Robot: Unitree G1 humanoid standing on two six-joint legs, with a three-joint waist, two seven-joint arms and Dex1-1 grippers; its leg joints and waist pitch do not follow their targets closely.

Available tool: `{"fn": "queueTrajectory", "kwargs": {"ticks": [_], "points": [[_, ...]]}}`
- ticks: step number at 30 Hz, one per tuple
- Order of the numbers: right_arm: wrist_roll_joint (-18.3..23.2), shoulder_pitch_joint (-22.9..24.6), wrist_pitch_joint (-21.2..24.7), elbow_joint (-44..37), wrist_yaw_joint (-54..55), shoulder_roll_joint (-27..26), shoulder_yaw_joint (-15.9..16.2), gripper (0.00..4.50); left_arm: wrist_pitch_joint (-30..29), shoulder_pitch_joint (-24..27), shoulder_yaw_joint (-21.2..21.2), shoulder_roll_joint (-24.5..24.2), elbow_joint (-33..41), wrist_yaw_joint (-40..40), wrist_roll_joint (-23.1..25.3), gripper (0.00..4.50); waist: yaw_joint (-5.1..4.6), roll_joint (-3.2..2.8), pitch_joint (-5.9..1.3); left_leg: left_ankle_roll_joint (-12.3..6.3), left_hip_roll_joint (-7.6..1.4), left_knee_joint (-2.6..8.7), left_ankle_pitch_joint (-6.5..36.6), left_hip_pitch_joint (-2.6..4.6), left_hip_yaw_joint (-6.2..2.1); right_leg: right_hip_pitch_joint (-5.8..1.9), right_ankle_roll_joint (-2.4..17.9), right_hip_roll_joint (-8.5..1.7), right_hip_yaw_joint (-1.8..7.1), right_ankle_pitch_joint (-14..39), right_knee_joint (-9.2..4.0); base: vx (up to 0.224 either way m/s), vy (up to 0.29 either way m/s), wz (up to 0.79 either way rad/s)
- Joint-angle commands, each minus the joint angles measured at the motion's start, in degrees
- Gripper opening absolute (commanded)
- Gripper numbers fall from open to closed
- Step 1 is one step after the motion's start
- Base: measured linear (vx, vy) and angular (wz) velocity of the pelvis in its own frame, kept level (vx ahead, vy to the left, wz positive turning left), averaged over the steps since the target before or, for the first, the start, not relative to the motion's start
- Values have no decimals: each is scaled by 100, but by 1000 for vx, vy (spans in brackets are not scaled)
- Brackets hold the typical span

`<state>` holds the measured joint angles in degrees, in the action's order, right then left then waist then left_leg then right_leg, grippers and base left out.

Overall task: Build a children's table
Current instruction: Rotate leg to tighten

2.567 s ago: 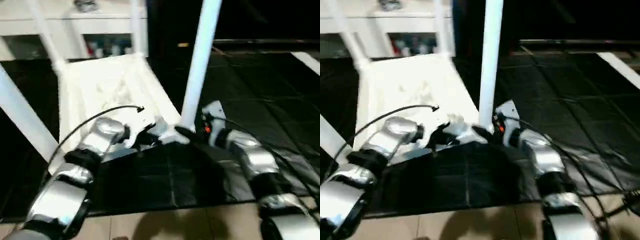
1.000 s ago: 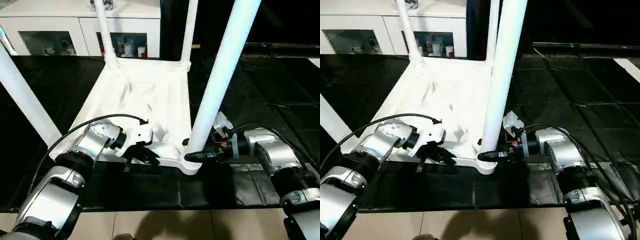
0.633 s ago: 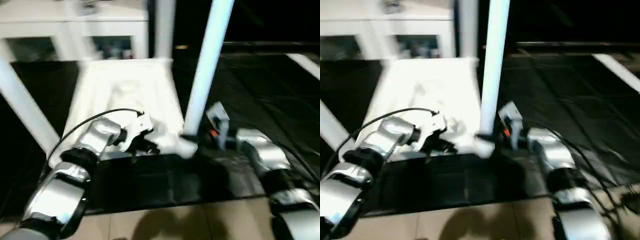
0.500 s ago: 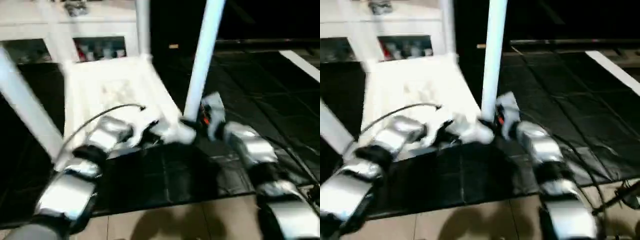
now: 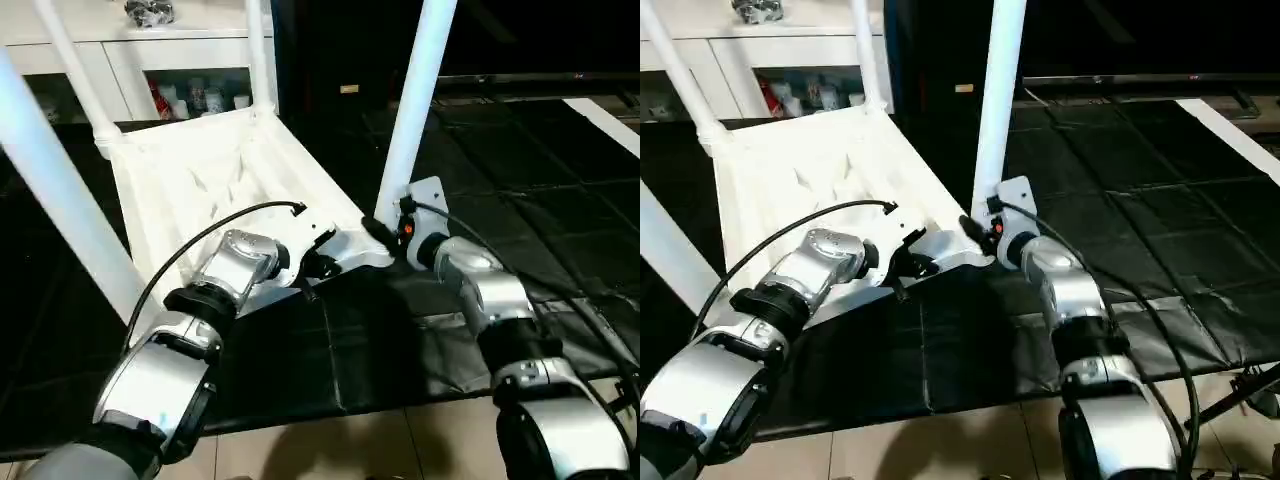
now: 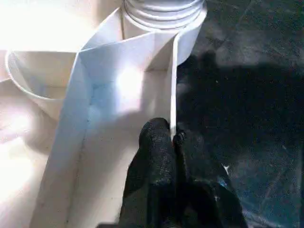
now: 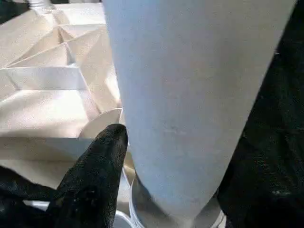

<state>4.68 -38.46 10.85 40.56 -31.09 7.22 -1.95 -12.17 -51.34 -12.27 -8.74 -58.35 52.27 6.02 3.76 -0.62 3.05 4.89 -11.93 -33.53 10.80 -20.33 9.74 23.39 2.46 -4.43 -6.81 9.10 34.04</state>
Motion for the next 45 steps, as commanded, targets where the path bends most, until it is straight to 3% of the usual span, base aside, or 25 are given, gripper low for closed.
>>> {"fn": "queueTrajectory", "kwargs": {"ticks": [1, 6, 12, 16, 22, 30, 36, 45], "points": [[174, 236, -3, -83, -824, -135, 470, 321, 368, -109, -11, 74, 449, 243, -163, 0, 72, -7, -430, -510, -98, 319, 736, -11, -16, -436, 1113, -424, 318, 1154, -413, 0, 0, 0], [333, 455, -149, -413, -1642, 408, 402, 358, 920, 80, -158, -195, 507, 851, -113, 0, 154, -7, -431, -610, -130, 314, 744, -4, -5, -433, 1164, -421, 324, 1027, -394, 0, 0, 0], [525, 607, -294, -659, -2963, 1126, 418, 410, 1417, 354, -406, -557, 717, 2027, -158, 0, 273, -33, -444, -584, -166, 307, 797, 20, -1, -412, 1214, -431, 331, 958, -366, 0, 0, 0], [670, 643, -40, -819, -3757, 1486, 572, 445, 1620, 430, -582, -770, 757, 2517, -101, 0, 403, -40, -442, -569, -186, 306, 789, 36, 0, -388, 1227, -433, 340, 898, -343, 0, 0, 0], [778, 630, 71, -891, -4930, 1831, 928, 445, 1873, 570, -706, -970, 949, 3251, -161, 0, 462, -10, -434, -501, -185, 313, 851, 25, -7, -387, 1123, -452, 330, 1201, -363, 0, 0, 0], [784, 479, 78, -659, -5219, 1822, 1009, 388, 1966, 584, -798, -1024, 993, 3507, -157, 0, 527, -9, -442, -435, -190, 308, 793, 34, -5, -364, 1067, -456, 333, 1322, -368, 0, 0, 0], [841, 433, 213, -622, -5424, 1803, 1057, 326, 1989, 598, -802, -1030, 1003, 3537, -132, 0, 534, -13, -449, -454, -184, 302, 736, 20, -9, -372, 1033, -450, 327, 1296, -359, 0, 0, 0], [869, 464, 256, -646, -5487, 1794, 1070, 269, 2007, 608, -819, -1037, 986, 3540, -118, 0, 530, -3, -452, -437, -174, 297, 725, 20, -5, -373, 995, -441, 321, 1351, -368, 0, 0, 0]]}}
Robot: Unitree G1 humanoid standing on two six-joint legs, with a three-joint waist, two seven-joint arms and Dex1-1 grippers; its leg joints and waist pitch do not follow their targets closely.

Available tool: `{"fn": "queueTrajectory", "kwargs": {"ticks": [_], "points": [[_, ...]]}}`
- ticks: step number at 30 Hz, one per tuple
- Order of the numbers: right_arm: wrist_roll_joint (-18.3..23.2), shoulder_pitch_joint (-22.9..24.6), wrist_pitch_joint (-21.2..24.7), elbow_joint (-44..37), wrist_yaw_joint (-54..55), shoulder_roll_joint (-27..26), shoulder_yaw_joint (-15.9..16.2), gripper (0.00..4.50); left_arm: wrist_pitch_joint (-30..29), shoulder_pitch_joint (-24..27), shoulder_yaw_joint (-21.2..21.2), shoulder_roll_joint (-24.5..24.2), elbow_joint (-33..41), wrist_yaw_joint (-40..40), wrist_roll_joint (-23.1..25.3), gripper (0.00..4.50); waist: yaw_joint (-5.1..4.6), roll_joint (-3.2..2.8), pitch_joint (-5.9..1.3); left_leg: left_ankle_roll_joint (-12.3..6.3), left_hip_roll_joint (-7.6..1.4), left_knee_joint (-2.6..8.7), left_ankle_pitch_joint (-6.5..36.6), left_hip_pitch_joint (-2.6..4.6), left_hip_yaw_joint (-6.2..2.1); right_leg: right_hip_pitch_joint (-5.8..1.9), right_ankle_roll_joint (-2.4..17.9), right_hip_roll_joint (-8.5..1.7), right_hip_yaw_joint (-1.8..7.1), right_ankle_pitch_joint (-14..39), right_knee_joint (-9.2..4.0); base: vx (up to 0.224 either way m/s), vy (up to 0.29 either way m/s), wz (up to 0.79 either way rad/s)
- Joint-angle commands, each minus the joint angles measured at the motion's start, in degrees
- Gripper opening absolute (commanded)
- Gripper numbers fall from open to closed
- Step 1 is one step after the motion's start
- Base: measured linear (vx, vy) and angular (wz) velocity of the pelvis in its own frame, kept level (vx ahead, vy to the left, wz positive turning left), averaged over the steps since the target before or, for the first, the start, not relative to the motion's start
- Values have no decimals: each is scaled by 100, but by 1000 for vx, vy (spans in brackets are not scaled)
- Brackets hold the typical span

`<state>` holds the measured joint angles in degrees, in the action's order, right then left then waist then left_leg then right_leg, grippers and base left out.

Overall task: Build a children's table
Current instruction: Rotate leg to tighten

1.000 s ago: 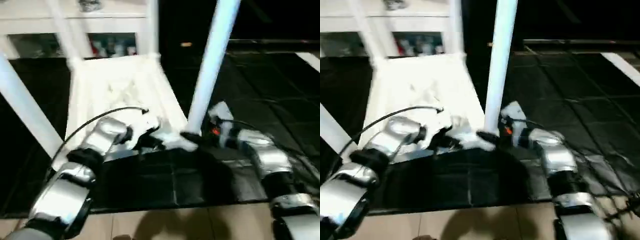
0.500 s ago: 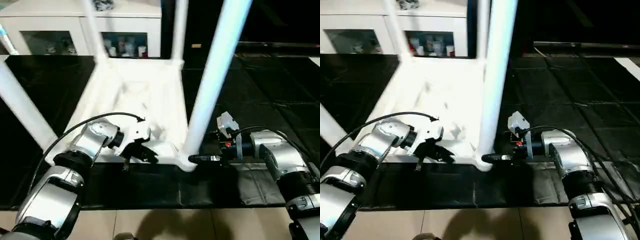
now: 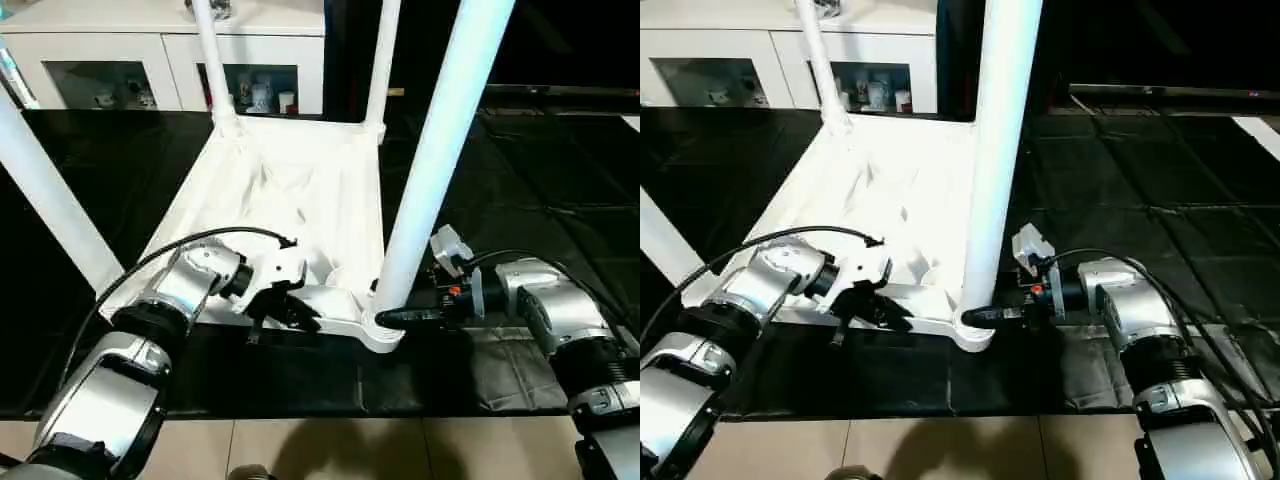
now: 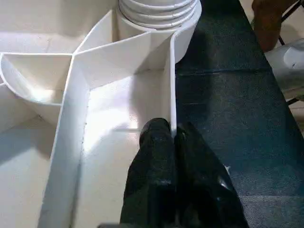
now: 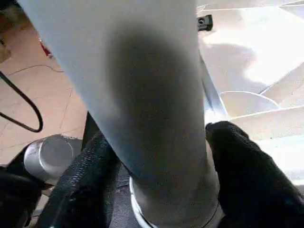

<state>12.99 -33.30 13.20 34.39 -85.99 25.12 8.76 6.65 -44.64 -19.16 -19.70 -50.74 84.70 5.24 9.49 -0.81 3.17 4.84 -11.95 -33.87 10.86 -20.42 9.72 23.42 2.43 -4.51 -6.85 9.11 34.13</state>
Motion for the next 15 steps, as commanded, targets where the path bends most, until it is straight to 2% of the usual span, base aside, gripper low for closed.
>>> {"fn": "queueTrajectory", "kwargs": {"ticks": [1, 7, 8, 11, 14, 15], "points": [[56, -37, 43, -51, -14, 6, 18, 252, 137, -65, -124, 62, 216, 279, -36, 0, -41, 17, -467, -434, -171, 328, 708, 27, -4, -376, 1000, -433, 326, 1333, -373, 0, 0, 0], [72, 21, 78, -115, -24, -7, 24, 221, 82, -87, -71, 91, 161, 135, -40, 0, -44, 16, -460, -423, -171, 333, 741, 30, -6, -374, 990, -435, 324, 1390, -381, 0, 0, 0], [75, 32, 81, -123, -20, -11, 22, 220, 57, -90, -56, 100, 151, 113, -50, 0, -43, 31, -455, -418, -165, 331, 758, 29, -2, -377, 967, -435, 323, 1458, -387, 0, 0, 0], [156, 139, 184, -246, 152, -103, -53, 215, -143, -125, 21, 160, 91, -84, -67, 0, -41, 17, -447, -401, -167, 339, 783, 36, -2, -374, 910, -434, 326, 1583, -408, 0, 0, 0], [156, 205, 247, -294, 532, -237, -136, 212, -392, -188, 123, 267, 27, -364, -97, 0, -45, 15, -438, -364, -164, 346, 849, 45, -5, -365, 856, -437, 318, 1740, -432, 0, 0, 0], [9, 244, 169, -269, 1069, -385, -178, 212, -601, -255, 215, 376, -19, -608, -132, 0, -63, 4, -441, -327, -164, 351, 857, 40, -5, -361, 836, -433, 319, 1781, -430, 0, 0, 0]]}}
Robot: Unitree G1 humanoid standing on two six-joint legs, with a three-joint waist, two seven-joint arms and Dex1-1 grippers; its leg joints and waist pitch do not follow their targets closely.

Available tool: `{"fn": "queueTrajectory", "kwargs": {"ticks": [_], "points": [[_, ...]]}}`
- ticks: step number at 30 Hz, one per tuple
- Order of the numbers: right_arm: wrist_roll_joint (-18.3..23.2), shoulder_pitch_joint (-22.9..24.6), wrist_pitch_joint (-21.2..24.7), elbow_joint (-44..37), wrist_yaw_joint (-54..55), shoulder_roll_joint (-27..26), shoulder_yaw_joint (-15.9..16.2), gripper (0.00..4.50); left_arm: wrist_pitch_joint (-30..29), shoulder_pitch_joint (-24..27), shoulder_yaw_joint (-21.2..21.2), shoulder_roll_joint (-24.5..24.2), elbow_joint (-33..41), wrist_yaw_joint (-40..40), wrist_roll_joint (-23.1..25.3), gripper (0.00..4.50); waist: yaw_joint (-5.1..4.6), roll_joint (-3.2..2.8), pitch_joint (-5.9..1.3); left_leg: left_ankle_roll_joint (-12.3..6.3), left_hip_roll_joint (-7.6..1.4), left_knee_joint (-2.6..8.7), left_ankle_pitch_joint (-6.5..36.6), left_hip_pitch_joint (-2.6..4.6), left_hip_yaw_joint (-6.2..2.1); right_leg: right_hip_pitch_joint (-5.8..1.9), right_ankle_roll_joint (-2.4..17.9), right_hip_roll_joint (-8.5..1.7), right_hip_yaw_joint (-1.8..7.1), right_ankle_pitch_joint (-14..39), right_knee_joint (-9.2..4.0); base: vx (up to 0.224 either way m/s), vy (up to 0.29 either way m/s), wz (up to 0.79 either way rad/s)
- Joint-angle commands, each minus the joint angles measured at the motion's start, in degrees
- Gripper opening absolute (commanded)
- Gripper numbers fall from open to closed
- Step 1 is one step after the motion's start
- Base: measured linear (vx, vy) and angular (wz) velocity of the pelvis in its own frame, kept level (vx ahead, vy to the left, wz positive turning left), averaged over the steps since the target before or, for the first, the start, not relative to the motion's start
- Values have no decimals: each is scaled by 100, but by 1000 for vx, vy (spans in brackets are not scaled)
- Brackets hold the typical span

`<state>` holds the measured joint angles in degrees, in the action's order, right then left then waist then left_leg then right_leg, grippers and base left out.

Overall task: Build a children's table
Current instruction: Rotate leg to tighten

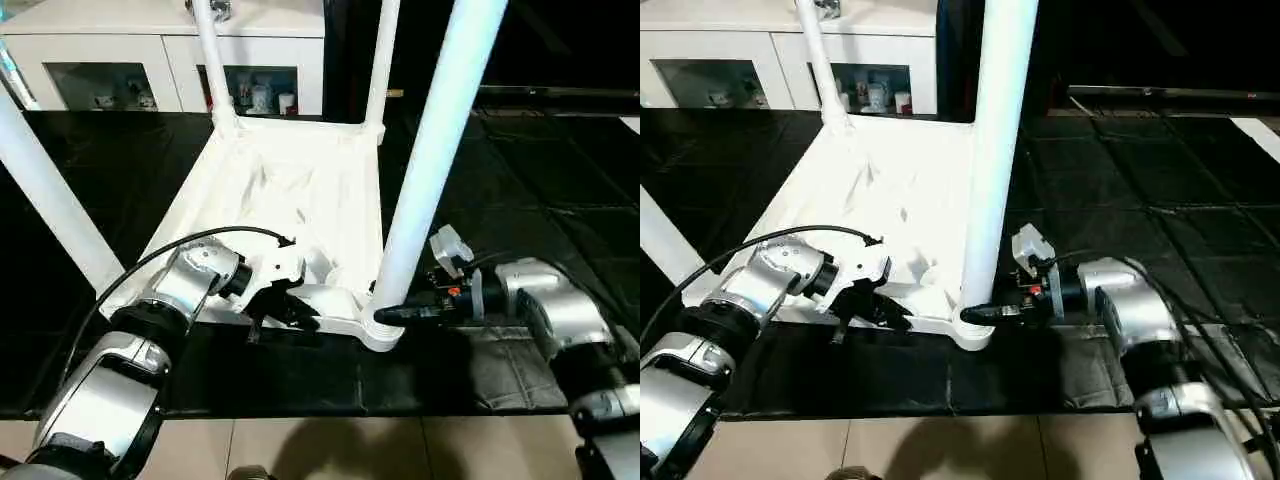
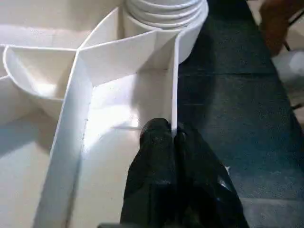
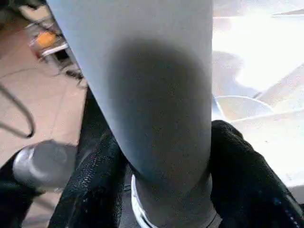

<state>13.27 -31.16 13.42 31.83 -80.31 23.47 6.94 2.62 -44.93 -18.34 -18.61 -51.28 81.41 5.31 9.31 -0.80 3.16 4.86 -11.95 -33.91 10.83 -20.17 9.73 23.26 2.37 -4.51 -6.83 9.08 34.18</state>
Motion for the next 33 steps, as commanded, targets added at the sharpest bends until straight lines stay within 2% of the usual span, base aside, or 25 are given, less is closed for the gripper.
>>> {"fn": "queueTrajectory", "kwargs": {"ticks": [1, 2, 3, 5, 6, 7, 8, 9, 11, 13, 16, 17, 18, 19, 22, 24, 27, 30, 31, 33], "points": [[-89, 30, 150, 9, 721, -281, -2, 212, -263, -254, 158, 309, 21, -382, -140, 0, -45, 3, -431, -290, -165, 363, 891, 35, -14, -335, 826, -431, 307, 1856, -453, 0, 0, 0], [-281, 22, 197, 65, 1364, -474, -18, 210, -472, -338, 222, 440, -17, -709, -127, 0, -85, -7, -428, -221, -155, 371, 934, 15, -23, -353, 807, -430, 305, 1905, -442, 0, 0, 0], [-356, 13, 240, 85, 1627, -557, -23, 208, -564, -375, 246, 497, -33, -856, -114, 0, -143, 9, -409, -135, -136, 385, 1038, 33, -27, -346, 739, -429, 294, 2103, -482, 0, 0, 0], [-393, -18, 344, 96, 1995, -729, -66, 204, -684, -435, 298, 610, -57, -1107, -113, 0, -190, 10, -415, -115, -111, 388, 1025, 9, -39, -392, 672, -438, 280, 2226, -492, 0, 0, 0], [-491, -103, 429, 159, 2550, -984, -110, 204, -878, -545, 404, 803, -123, -1520, -145, 0, -263, 14, -413, -144, -94, 377, 1013, 10, -29, -377, 657, -427, 282, 2235, -523, 0, 0, 0], [-509, -119, 442, 174, 2629, -1016, -116, 202, -903, -560, 417, 828, -132, -1573, -150, 0, -310, 20, -414, -165, -75, 365, 963, -2, -24, -381, 677, -422, 278, 2220, -522, 0, 0, 0], [-607, -218, 520, 264, 3090, -1204, -150, 202, -1054, -648, 503, 978, -189, -1905, -178, 0, -319, 13, -421, -176, -72, 361, 938, 3, -22, -382, 680, -423, 280, 2211, -527, 0, 0, 0], [-663, -287, 566, 325, 3367, -1326, -176, 201, -1158, -708, 565, 1074, -230, -2150, -195, 0, -369, 13, -421, -167, -62, 358, 861, -11, -25, -376, 704, -413, 278, 2165, -510, 0, 0, 0], [-716, -487, 743, 471, 4056, -1660, -279, 200, -1401, -863, 744, 1326, -321, -2747, -263, 0, -391, 22, -428, -195, -43, 344, 825, -11, -13, -385, 703, -395, 275, 2122, -515, 0, 0, 0], [-766, -668, 747, 578, 4559, -1955, -325, 198, -1572, -971, 896, 1544, -336, -3215, -290, 0, -415, 17, -440, -238, -67, 349, 717, -13, -21, -383, 785, -398, 288, 1870, -489, 0, 0, 0], [-852, -715, 605, 593, 4540, -2033, -223, 198, -1574, -955, 884, 1592, -285, -3221, -273, 0, -409, 29, -456, -356, -72, 348, 582, -19, -18, -395, 905, -398, 302, 1457, -447, 0, 0, 0], [-865, -713, 591, 589, 4522, -2035, -205, 232, -1569, -950, 876, 1590, -279, -3216, -264, 0, -407, 28, -455, -417, -69, 341, 557, -25, -11, -401, 943, -396, 309, 1329, -438, 0, 0, 0], [-886, -697, 564, 575, 4445, -2049, -174, 232, -1540, -922, 828, 1564, -260, -3197, -195, 0, -402, 55, -459, -466, -75, 339, 504, -29, -7, -408, 987, -400, 315, 1191, -423, 0, 0, 0], [-877, -686, 582, 579, 4440, -2059, -196, 265, -1533, -905, 810, 1544, -252, -3185, -165, 0, -398, 40, -456, -496, -80, 341, 475, -30, -11, -413, 1030, -405, 317, 1109, -404, 0, 0, 0], [-869, -655, 578, 572, 4415, -2059, -217, 278, -1515, -879, 790, 1503, -249, -3172, -129, 0, -404, 25, -439, -497, -87, 348, 600, -16, -8, -406, 1037, -414, 315, 1243, -428, 0, 0, 0], [-918, -596, 540, 537, 4466, -2040, -229, 306, -1512, -843, 794, 1455, -232, -3167, -83, 0, -407, 18, -428, -443, -83, 356, 710, -5, -9, -405, 953, -419, 311, 1521, -464, 0, 0, 0], [-924, -537, 427, 501, 4414, -1957, -258, 326, -1462, -800, 781, 1375, -200, -3057, -70, 0, -408, 18, -427, -412, -84, 361, 731, -5, -11, -401, 895, -418, 314, 1605, -475, 0, 0, 0], [-889, -469, 243, 443, 4208, -1797, -312, 360, -1219, -730, 706, 1240, -178, -2828, -20, 0, -413, 22, -434, -435, -85, 361, 713, -18, -16, -411, 909, -419, 317, 1498, -463, 0, 0, 0], [-849, -415, 148, 372, 4036, -1689, -326, 366, -1126, -693, 688, 1168, -175, -2673, -28, 0, -415, 41, -441, -467, -87, 357, 670, -24, -11, -417, 936, -418, 324, 1371, -445, 0, 0, 0], [-781, -344, 60, 270, 3755, -1538, -346, 390, -965, -652, 653, 1069, -187, -2498, -16, 0, -391, 22, -448, -542, -103, 351, 638, -2, -7, -410, 1009, -417, 328, 1205, -430, 0, 0, 0]]}}
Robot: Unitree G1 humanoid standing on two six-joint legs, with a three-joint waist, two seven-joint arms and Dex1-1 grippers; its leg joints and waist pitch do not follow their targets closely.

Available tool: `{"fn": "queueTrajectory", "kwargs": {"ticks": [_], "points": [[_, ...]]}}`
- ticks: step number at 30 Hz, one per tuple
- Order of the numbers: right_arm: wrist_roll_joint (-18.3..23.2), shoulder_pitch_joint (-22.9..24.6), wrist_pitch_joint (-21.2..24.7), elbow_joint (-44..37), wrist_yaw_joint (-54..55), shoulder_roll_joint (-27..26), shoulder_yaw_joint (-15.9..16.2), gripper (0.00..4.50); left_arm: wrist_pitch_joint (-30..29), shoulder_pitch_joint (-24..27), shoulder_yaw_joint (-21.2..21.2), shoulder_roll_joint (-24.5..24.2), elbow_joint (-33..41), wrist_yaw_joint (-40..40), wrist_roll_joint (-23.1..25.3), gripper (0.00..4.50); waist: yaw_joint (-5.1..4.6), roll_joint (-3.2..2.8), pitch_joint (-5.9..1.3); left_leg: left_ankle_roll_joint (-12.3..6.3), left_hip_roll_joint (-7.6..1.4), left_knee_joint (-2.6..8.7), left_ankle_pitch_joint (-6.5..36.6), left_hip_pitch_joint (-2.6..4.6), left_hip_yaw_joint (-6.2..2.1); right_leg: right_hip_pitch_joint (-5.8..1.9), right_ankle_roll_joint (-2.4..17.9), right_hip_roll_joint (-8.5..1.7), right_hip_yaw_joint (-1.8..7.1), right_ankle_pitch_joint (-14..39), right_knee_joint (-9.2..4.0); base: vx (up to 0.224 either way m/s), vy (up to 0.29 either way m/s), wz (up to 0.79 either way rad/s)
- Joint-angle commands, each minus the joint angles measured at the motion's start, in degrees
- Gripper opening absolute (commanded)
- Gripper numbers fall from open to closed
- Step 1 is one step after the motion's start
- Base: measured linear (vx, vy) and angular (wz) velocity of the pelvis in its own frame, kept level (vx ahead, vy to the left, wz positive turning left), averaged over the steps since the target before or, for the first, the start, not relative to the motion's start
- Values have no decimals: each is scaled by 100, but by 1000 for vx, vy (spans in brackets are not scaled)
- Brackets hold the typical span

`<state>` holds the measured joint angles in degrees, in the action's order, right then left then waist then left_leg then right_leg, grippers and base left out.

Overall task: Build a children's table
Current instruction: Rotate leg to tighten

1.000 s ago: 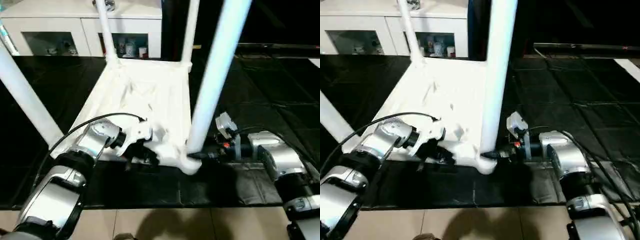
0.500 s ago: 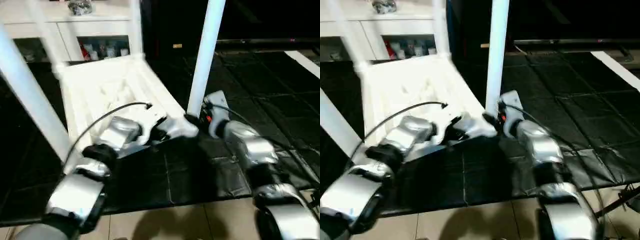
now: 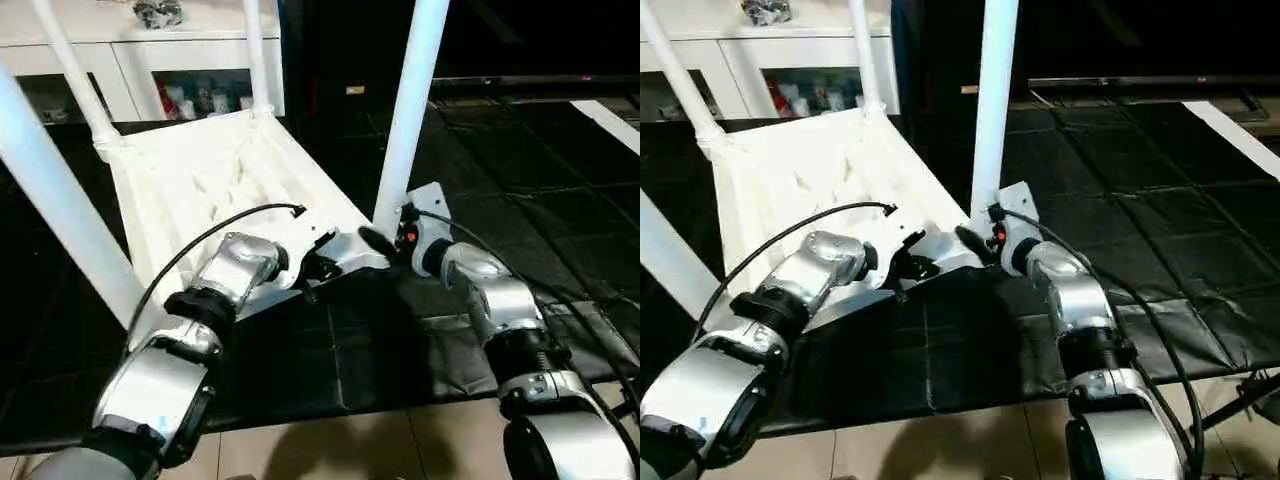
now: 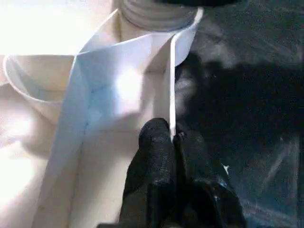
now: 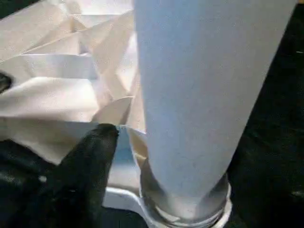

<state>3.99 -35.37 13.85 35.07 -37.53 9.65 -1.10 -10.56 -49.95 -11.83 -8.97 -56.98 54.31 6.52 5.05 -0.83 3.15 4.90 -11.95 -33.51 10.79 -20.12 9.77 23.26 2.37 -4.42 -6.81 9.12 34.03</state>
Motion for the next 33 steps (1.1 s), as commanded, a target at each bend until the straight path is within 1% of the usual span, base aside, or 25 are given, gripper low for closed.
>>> {"fn": "queueTrajectory", "kwargs": {"ticks": [1, 3, 4, 5, 6, 7, 8, 10, 12, 13, 14, 15, 17, 18, 19, 20, 21, 22, 24, 26, 27, 28, 29, 30, 33], "points": [[196, 123, -25, -127, -735, -46, 445, 390, 443, -122, -25, 37, 375, 350, -133, 0, 45, 20, -451, -567, -107, 305, 628, -7, -7, -408, 1039, -423, 333, 1113, -403, 0, 0, 0], [264, 175, -44, -219, -1049, 114, 433, 407, 490, -87, -64, -43, 362, 566, -137, 0, 64, 21, -449, -624, -123, 300, 593, -26, -8, -414, 1151, -412, 327, 824, -355, 0, 0, 0], [313, 214, -76, -297, -1320, 251, 447, 410, 636, -42, -123, -118, 380, 785, -138, 0, 63, 8, -450, -622, -128, 299, 624, -21, -7, -408, 1173, -415, 326, 837, -351, 0, 0, 0], [345, 240, -100, -350, -1504, 343, 457, 420, 747, -12, -165, -169, 394, 933, -138, 0, 79, 21, -448, -626, -121, 296, 692, -18, -1, -419, 1162, -416, 318, 936, -375, 0, 0, 0], [409, 262, -127, -402, -1805, 500, 445, 420, 904, 37, -225, -267, 426, 1198, -146, 0, 106, 4, -446, -613, -129, 296, 715, -15, -2, -413, 1152, -425, 325, 996, -374, 0, 0, 0], [427, 263, -144, -407, -1910, 557, 434, 420, 991, 56, -248, -307, 441, 1302, -148, 0, 123, 5, -448, -605, -133, 297, 710, -14, -7, -421, 1137, -425, 322, 1015, -377, 0, 0, 0], [454, 260, -188, -403, -2126, 667, 421, 420, 1082, 94, -278, -379, 478, 1538, -177, 0, 136, -14, -452, -595, -141, 296, 709, -13, -4, -405, 1146, -427, 328, 988, -364, 0, 0, 0], [542, 286, -189, -457, -2575, 845, 479, 420, 1171, 151, -361, -492, 554, 1900, -197, 0, 178, -18, -456, -571, -159, 297, 761, 14, 3, -386, 1175, -432, 331, 992, -368, 0, 0, 0], [658, 337, -170, -569, -3091, 1042, 569, 420, 1274, 200, -472, -624, 608, 2232, -173, 0, 249, -35, -457, -561, -175, 298, 791, 25, -2, -376, 1204, -430, 333, 957, -362, 0, 0, 0], [695, 349, -152, -598, -3250, 1105, 598, 420, 1329, 214, -508, -670, 617, 2336, -162, 0, 269, -31, -456, -560, -182, 299, 782, 21, -4, -382, 1205, -435, 337, 942, -352, 0, 0, 0], [723, 357, -150, -616, -3399, 1164, 625, 420, 1348, 227, -533, -708, 634, 2440, -165, 0, 314, -28, -461, -552, -196, 301, 774, 33, -6, -371, 1218, -439, 343, 885, -336, 0, 0, 0], [749, 361, -156, -627, -3552, 1221, 651, 420, 1377, 239, -549, -741, 645, 2548, -167, 0, 328, -32, -459, -542, -194, 301, 772, 22, -8, -367, 1219, -439, 341, 873, -330, 0, 0, 0], [821, 354, -115, -621, -3984, 1365, 730, 420, 1499, 281, -627, -829, 702, 2839, -174, 0, 348, 0, -454, -511, -192, 303, 824, 19, -6, -371, 1199, -452, 337, 1003, -345, 0, 0, 0], [838, 346, -112, -606, -4110, 1404, 755, 420, 1534, 294, -654, -853, 720, 2923, -177, 0, 369, -13, -454, -489, -197, 302, 825, 26, -8, -363, 1185, -456, 340, 1065, -346, 0, 0, 0], [858, 325, -45, -581, -4257, 1444, 793, 393, 1560, 315, -679, -878, 752, 3019, -188, 0, 375, -11, -452, -482, -192, 301, 823, 25, -6, -361, 1178, -454, 338, 1087, -348, 0, 0, 0], [841, 286, -48, -520, -4399, 1484, 848, 393, 1571, 347, -695, -910, 806, 3151, -202, 0, 388, -17, -452, -476, -192, 303, 829, 17, -10, -369, 1165, -457, 336, 1129, -350, 0, 0, 0], [834, 276, -59, -505, -4420, 1488, 859, 379, 1565, 356, -699, -920, 821, 3188, -207, 0, 396, -12, -452, -462, -190, 304, 812, 9, -12, -370, 1147, -461, 339, 1143, -349, 0, 0, 0], [835, 274, -57, -501, -4423, 1489, 861, 379, 1567, 357, -700, -922, 823, 3192, -207, 0, 398, -12, -455, -450, -194, 306, 810, 11, -14, -369, 1140, -464, 338, 1148, -345, 0, 0, 0], [862, 242, -20, -452, -4491, 1501, 883, 358, 1601, 365, -721, -951, 836, 3249, -201, 0, 410, -11, -462, -439, -185, 298, 766, 12, -10, -363, 1126, -456, 339, 1140, -346, 0, 0, 0], [914, 219, 41, -425, -4589, 1512, 920, 348, 1635, 368, -725, -978, 826, 3297, -190, 0, 414, -8, -461, -428, -186, 301, 767, 8, -14, -368, 1104, -456, 335, 1167, -348, 0, 0, 0], [924, 209, 63, -406, -4618, 1513, 929, 336, 1640, 367, -723, -986, 819, 3311, -186, 0, 415, -5, -461, -430, -183, 300, 760, 0, -17, -372, 1093, -458, 331, 1182, -349, 0, 0, 0], [931, 197, 89, -381, -4646, 1515, 940, 336, 1647, 366, -721, -993, 811, 3324, -180, 0, 412, -4, -462, -429, -180, 300, 752, 0, -17, -372, 1087, -455, 331, 1180, -348, 0, 0, 0], [927, 188, 103, -363, -4657, 1513, 945, 314, 1652, 364, -719, -997, 805, 3327, -177, 0, 406, -2, -460, -430, -174, 298, 745, -4, -15, -373, 1079, -448, 328, 1196, -352, 0, 0, 0], [918, 179, 121, -335, -4697, 1516, 960, 314, 1646, 367, -727, -1009, 811, 3338, -173, 0, 405, -4, -461, -417, -171, 297, 743, -6, -15, -373, 1058, -451, 325, 1243, -356, 0, 0, 0], [906, 169, 136, -303, -4755, 1513, 979, 293, 1647, 373, -736, -1033, 818, 3356, -162, 0, 398, -12, -466, -419, -174, 294, 726, -7, -17, -372, 1051, -447, 323, 1249, -354, 0, 0, 0]]}}
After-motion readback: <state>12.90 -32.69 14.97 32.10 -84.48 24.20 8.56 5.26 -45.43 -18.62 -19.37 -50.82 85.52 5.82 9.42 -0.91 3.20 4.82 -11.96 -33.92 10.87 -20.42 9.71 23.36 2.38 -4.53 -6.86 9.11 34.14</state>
